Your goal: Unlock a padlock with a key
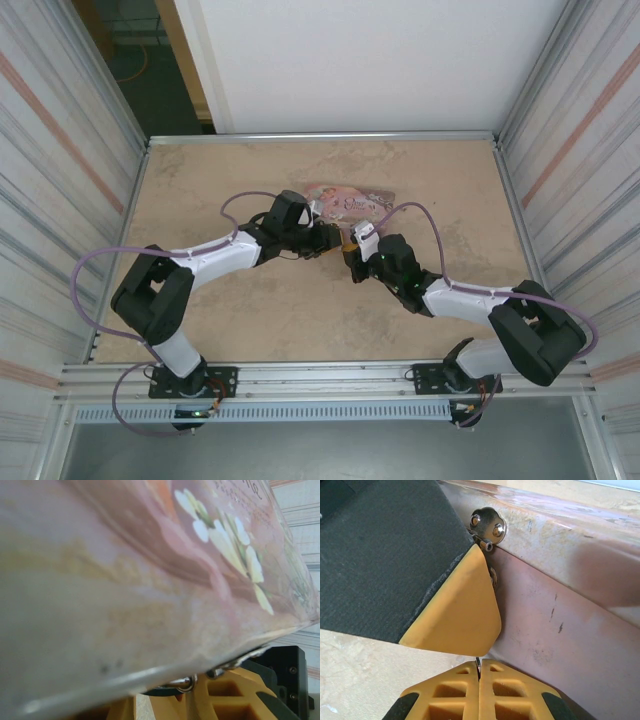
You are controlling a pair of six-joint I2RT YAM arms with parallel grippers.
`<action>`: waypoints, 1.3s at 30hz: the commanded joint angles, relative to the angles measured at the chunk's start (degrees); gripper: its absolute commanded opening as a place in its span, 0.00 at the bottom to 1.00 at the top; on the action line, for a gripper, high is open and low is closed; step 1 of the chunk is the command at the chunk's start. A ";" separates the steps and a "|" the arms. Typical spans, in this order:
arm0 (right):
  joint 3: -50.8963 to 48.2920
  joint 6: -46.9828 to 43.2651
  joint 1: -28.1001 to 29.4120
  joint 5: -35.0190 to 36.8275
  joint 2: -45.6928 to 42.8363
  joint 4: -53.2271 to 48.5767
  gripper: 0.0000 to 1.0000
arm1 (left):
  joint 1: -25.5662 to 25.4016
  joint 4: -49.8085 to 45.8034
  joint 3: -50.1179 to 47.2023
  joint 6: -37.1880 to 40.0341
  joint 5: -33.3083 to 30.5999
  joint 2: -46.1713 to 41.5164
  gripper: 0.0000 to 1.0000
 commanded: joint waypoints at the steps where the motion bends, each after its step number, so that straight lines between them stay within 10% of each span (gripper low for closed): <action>1: 4.52 2.18 0.60 -5.04 0.08 14.67 0.00 | -2.75 3.60 -0.87 -0.30 7.87 0.75 0.10; 24: -4.94 8.20 0.36 -1.17 10.09 17.18 0.00 | -2.38 10.65 -2.10 -2.81 7.70 8.84 0.12; 39: -6.19 10.34 0.36 -0.34 13.69 17.44 0.00 | -0.70 11.87 -3.47 -1.97 7.05 8.05 0.40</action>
